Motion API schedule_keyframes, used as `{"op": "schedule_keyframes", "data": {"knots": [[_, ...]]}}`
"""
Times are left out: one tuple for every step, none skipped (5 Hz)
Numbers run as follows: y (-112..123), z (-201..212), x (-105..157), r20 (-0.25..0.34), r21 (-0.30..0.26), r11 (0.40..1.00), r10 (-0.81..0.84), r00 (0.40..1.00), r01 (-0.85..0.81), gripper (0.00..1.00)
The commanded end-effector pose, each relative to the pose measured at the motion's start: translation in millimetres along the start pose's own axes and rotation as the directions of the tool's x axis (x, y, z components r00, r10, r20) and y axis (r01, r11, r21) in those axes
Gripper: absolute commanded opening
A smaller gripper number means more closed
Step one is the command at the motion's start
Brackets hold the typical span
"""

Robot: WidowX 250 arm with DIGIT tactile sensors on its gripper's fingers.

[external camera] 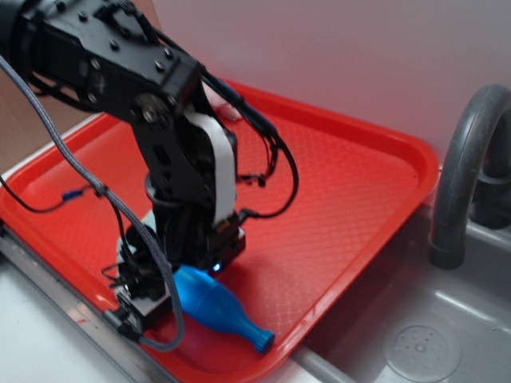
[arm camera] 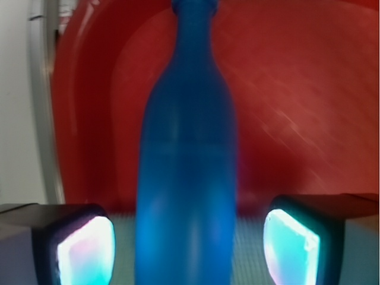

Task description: Grab the blue bottle.

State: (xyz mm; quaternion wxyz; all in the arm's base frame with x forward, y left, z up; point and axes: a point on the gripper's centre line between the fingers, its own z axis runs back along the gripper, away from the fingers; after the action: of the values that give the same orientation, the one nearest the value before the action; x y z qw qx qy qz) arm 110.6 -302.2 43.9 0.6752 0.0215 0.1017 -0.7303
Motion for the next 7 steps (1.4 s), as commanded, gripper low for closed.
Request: {"op": "schedule_keyframes", "data": {"knots": [[-30.3,4.0,8.8,0.035,0.003,1.000,-0.021,0.999,0.021,1.00],[-33.0,3.4,11.1,0.036,0.004,1.000,-0.011,0.999,0.011,0.00],[-34.7,8.6,10.1,0.013,0.029,0.999,0.028,1.000,-0.029,0.00],[-30.9,14.0,9.3,-0.004,0.045,0.997,0.057,0.998,-0.057,0.00],[-14.8,36.8,-13.7,0.032,0.015,0.959,0.282,0.959,-0.283,0.00],[10.5,81.9,-60.4,0.102,-0.039,0.864,0.504,0.858,-0.502,0.00],[20.2,106.8,-101.1,0.143,-0.077,0.715,0.698,0.702,-0.695,0.00]]}}
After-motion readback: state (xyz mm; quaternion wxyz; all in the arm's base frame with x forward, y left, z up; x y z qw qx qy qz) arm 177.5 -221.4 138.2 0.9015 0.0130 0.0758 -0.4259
